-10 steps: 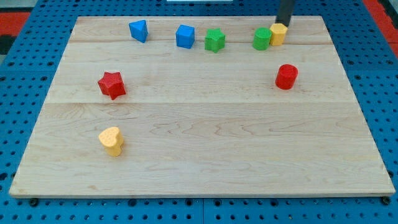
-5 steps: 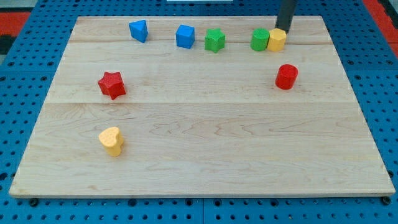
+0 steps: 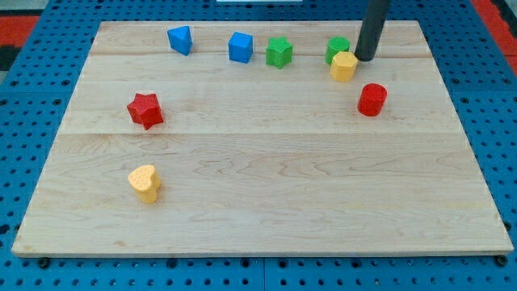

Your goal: Push the yellow hexagon towards the center

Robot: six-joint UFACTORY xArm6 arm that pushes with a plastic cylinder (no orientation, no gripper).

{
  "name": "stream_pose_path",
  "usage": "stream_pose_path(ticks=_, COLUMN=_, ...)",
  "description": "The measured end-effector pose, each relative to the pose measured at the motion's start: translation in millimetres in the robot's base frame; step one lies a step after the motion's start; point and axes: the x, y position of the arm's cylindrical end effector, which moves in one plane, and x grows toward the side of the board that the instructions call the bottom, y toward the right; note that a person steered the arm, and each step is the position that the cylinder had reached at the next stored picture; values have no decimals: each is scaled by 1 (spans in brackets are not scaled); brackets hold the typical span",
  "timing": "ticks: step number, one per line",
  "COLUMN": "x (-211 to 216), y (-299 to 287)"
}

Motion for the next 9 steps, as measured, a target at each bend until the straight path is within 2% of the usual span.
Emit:
stream_pose_path(ticks=1, x=35, y=-19)
stream_pose_path(ticks=2, x=36, y=-53)
stream_pose_path(ticks=3, x=29, y=-42)
stream_pose_path(ticks=4, x=10, y=-62)
stream_pose_path(ticks=5, x=38, y=-103)
stream_pose_path(ticks=6, x=65, y=-118)
stream_pose_path(ticks=8, x=136, y=-90)
stream_pose_path(ticks=9, x=166, y=-56)
